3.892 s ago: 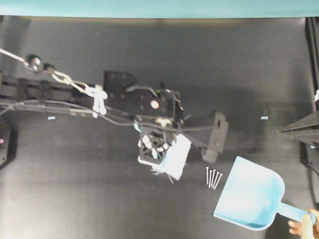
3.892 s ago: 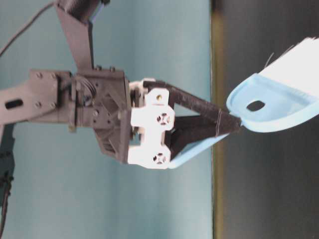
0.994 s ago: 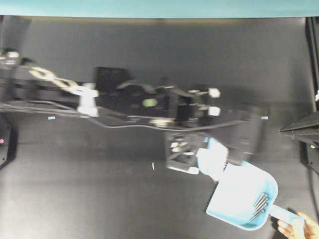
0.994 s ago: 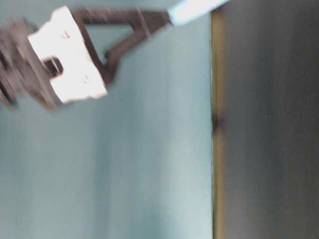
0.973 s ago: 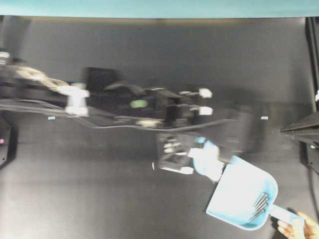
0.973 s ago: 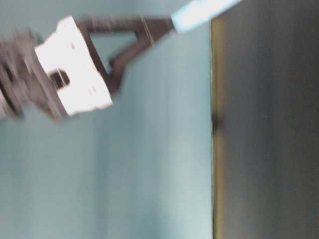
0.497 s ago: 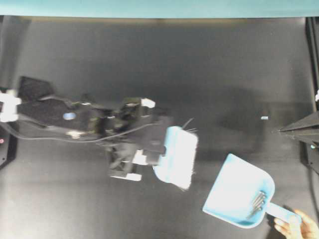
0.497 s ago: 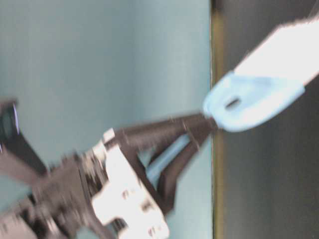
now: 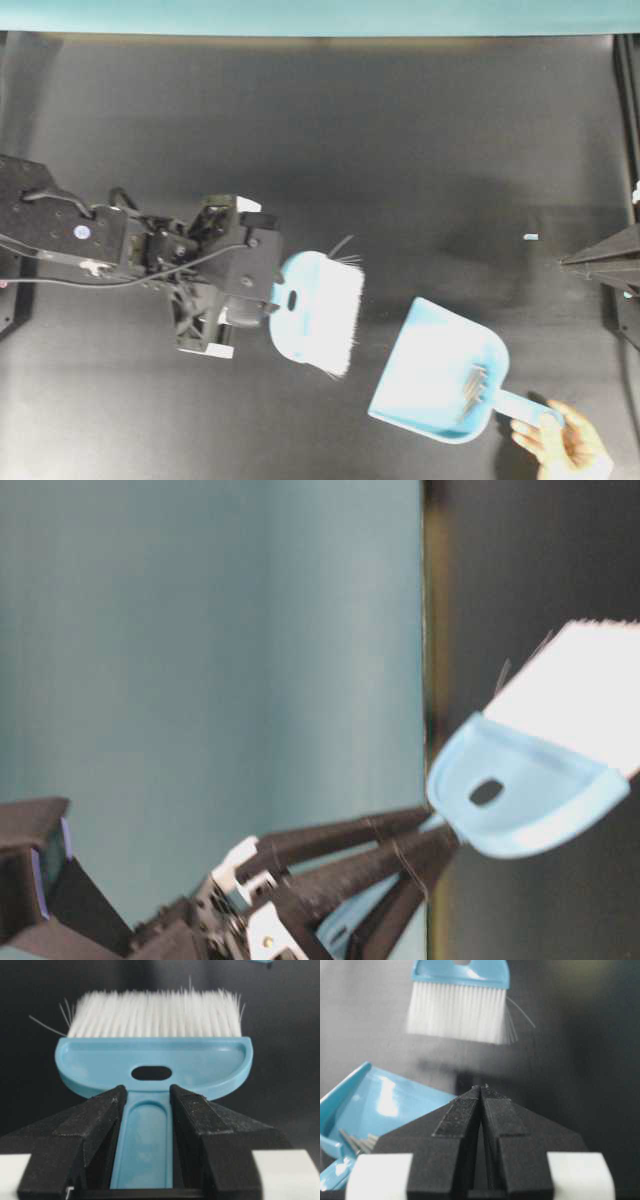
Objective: Hold the dustpan with a person, while the left arm uses a hand brush to gather the screws into the dustpan.
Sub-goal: 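Lift the brush away and retract the left arm leftward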
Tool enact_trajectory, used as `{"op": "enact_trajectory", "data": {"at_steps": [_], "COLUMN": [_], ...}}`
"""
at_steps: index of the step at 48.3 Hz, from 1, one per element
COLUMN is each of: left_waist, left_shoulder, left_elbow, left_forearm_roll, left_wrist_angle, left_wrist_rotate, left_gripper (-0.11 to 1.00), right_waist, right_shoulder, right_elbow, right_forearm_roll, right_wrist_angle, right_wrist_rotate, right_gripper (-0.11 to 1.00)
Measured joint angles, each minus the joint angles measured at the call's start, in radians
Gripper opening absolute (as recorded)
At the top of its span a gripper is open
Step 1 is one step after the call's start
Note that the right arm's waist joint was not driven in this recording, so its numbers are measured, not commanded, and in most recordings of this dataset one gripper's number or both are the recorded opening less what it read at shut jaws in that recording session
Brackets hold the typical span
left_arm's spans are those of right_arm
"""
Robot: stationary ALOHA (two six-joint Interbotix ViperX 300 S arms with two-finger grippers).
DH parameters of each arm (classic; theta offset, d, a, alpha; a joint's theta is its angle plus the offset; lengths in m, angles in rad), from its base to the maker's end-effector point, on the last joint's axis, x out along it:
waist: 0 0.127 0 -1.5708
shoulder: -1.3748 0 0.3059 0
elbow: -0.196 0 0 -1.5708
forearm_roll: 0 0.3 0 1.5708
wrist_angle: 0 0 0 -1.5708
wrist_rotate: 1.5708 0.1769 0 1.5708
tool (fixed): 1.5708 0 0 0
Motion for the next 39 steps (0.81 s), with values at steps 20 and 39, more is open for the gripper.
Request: {"op": "enact_trajectory", "data": {"at_steps": [20,39], "left_waist": [0.026,0.006], "left_shoulder": [-0.063,-0.034], "left_elbow": [0.155,0.184], "left_forearm_roll": [0.002,0.000], "left_wrist_angle": [-0.156,-0.244], "left_wrist_rotate": [0.021,0.009], "left_gripper": [0.32,0.32], "right_waist": [0.000,0.000], "right_shoulder": [0.000,-0.002], "right_elbow": [-0.002,-0.002], "right_forearm_roll": [0.002,0.000], "right_wrist_angle": [-0.002,-0.002], "right_wrist_rotate": [0.000,0.000], "right_gripper": [0.00,0.00]}}
